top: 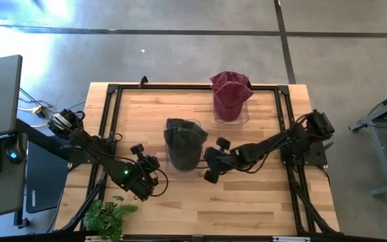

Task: Pick & Place hat
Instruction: Adjust the bottom transparent bin, then return to Home Position

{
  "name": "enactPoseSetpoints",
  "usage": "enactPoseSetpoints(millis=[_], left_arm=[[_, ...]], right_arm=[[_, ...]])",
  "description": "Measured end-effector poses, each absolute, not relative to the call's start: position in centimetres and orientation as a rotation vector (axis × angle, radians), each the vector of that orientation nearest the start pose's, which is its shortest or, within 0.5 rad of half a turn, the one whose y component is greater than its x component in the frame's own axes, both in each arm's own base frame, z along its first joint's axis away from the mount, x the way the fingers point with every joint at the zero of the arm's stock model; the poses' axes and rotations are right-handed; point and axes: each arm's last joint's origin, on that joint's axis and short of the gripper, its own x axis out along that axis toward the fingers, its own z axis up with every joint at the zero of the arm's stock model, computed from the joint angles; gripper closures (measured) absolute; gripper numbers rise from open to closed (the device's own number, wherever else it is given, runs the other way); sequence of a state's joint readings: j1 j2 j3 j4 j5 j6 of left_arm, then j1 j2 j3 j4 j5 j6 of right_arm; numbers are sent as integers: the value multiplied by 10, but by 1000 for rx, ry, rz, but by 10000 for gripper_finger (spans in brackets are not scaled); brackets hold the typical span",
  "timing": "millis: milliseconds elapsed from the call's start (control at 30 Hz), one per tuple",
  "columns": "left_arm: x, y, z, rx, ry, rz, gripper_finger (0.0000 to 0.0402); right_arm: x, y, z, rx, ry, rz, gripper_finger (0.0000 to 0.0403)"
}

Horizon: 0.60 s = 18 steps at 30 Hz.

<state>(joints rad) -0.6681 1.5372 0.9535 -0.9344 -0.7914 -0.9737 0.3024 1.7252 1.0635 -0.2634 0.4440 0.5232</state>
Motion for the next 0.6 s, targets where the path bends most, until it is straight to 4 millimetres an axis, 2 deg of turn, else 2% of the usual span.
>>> enactPoseSetpoints(millis=[167, 300, 467, 600], left_arm=[[211, -141, 195, 132, 918, 582, 401], [208, -146, 196, 147, 906, 563, 401], [200, -162, 214, 174, 779, 524, 401], [183, -172, 237, 163, 637, 474, 401]], right_arm=[[340, 96, 189, 139, 759, -276, 397], [330, 101, 202, 125, 761, -259, 400], [304, 117, 233, 62, 717, -233, 399], [267, 136, 264, -15, 649, -216, 397]])
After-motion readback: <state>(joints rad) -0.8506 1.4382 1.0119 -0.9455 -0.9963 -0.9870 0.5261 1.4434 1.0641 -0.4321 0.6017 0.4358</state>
